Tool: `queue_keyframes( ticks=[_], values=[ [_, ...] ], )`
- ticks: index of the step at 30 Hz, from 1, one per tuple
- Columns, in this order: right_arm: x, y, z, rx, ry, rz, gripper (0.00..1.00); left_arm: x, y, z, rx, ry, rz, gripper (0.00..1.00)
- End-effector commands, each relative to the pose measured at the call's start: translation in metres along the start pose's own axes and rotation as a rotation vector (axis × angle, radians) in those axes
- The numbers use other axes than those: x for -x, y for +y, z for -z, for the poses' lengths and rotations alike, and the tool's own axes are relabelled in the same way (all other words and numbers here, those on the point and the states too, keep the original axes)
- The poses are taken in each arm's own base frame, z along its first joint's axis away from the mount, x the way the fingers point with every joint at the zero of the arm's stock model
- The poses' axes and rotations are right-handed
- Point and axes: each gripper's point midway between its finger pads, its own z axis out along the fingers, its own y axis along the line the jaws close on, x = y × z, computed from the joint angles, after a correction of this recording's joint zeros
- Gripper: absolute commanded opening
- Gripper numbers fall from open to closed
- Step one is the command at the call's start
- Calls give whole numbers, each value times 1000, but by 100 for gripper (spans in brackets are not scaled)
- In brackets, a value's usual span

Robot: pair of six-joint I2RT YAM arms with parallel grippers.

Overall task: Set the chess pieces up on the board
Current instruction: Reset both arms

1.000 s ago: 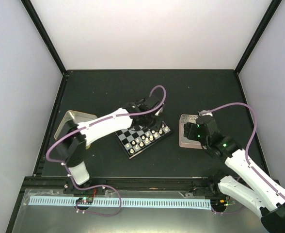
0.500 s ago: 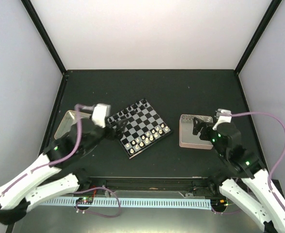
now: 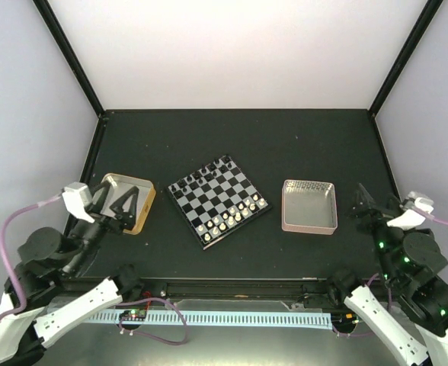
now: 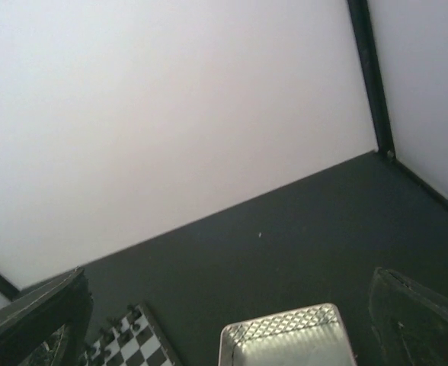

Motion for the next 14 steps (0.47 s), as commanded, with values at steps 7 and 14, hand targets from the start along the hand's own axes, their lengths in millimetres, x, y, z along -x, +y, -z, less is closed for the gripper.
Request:
queue_keyframes(
  ticks=[7, 14],
  values=[
    [30, -31, 30, -95, -132, 2, 100, 16, 26, 24, 98, -32, -55, 99],
    [27, -25, 28, -63, -121, 14, 100, 17, 28, 25, 120, -16, -87, 99]
  ],
)
